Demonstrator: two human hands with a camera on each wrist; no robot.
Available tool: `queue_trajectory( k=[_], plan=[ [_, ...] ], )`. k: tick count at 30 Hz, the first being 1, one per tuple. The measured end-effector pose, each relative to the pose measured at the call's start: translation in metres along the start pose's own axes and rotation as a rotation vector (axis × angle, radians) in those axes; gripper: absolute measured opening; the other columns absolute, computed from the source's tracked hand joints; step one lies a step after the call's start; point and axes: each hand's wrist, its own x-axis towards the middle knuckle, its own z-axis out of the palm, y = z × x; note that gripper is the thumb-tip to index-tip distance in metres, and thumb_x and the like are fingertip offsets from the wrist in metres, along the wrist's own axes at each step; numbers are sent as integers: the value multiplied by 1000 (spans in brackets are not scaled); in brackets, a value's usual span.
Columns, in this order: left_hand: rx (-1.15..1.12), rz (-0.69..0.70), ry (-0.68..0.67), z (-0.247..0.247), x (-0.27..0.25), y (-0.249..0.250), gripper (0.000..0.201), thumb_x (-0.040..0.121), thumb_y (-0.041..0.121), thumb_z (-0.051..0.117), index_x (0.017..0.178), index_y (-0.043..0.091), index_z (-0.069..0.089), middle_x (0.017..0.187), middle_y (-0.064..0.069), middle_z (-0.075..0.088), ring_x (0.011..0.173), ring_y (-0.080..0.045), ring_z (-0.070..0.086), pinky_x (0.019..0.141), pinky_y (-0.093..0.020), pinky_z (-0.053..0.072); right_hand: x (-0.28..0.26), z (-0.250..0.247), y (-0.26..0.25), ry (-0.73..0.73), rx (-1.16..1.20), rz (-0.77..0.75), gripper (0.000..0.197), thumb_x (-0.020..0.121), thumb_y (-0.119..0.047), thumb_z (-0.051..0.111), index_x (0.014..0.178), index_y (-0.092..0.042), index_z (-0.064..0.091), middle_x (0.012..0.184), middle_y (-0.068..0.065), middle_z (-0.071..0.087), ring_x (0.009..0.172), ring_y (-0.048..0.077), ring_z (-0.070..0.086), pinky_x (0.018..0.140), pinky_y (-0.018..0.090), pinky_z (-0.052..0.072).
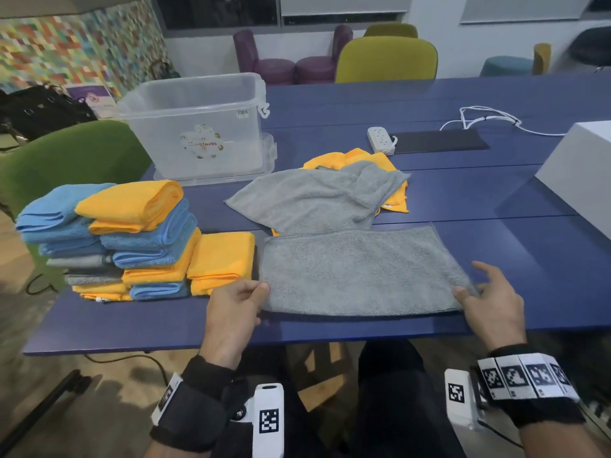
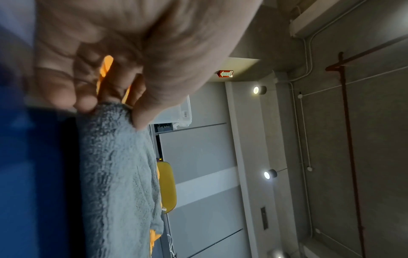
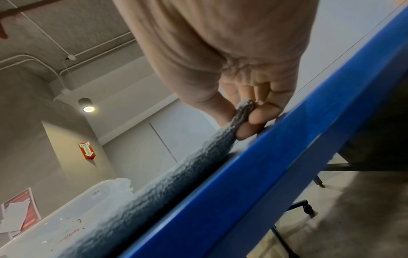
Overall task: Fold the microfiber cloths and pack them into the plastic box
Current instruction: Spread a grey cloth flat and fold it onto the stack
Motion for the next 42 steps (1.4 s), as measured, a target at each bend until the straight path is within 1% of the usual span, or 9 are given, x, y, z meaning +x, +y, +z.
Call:
queue_trajectory(
  k=[8,18,22,24,27,31,34,38,42],
  plan=[
    [468,-55,116,-1,0,-20,23,83,22,73,100,32,61,77,1,73,87,-25,69,86,-44,56,-11,-4,-6,-30,-160,9,62,92,-12,58,149,-26,39,116,21,63,113,43,56,90,47,45],
    [717,-35,148,7,-11,-2,28,93,30,69,120,24,61,100,-6,70,100,-34,64,76,-36,47,-15,-10,-7,-61,-231,18,52,93,-14,57,144,-21,49,114,23,63,108,43,56,81,44,42],
    [798,263,170,9,-23,3,37,91,35,70,123,20,61,115,-4,62,107,-29,59,77,-37,45,-23,-13,-10,3,-346,-108,55,93,-40,62,143,-18,49,120,21,57,109,44,55,89,49,48],
    [797,499,11,15,-25,-3,53,87,52,70,127,18,62,130,-3,55,123,-24,51,96,-40,49,-29,-9,-11,4,-403,-317,66,89,-60,60,140,-20,52,132,16,50,119,41,50,95,55,46],
    [876,619,-361,29,-21,-15,87,85,76,55,154,26,40,168,3,20,158,-18,9,128,-45,16,-36,7,-11,-243,-432,-664,89,77,-81,54,153,-36,38,164,-4,25,152,25,20,119,56,23],
    [1053,698,-526,33,-9,-27,87,94,65,54,164,35,10,168,15,-15,156,-7,-18,128,-43,-4,-40,27,-4,-570,-589,-759,102,79,-79,56,155,-52,-6,160,-28,-26,148,0,-28,126,44,-9],
    [1020,741,-514,25,-6,-33,79,98,58,53,161,38,12,167,17,-9,156,-4,-11,128,-34,-9,-40,25,3,-510,-589,-781,94,88,-60,64,153,-57,-4,162,-28,-20,151,1,-19,127,39,5],
    [955,861,-441,15,-6,-49,68,93,42,71,155,30,43,165,10,28,153,-13,26,125,-38,18,-40,22,14,-448,-501,-825,86,86,-41,72,153,-57,21,164,-26,13,152,9,20,113,45,39],
    [920,915,-398,2,-9,-52,60,90,17,77,145,29,58,158,11,44,146,-11,42,117,-35,27,-44,14,17,-409,-430,-867,75,78,-12,58,145,-44,50,156,-24,39,138,13,46,103,47,50]
  ],
)
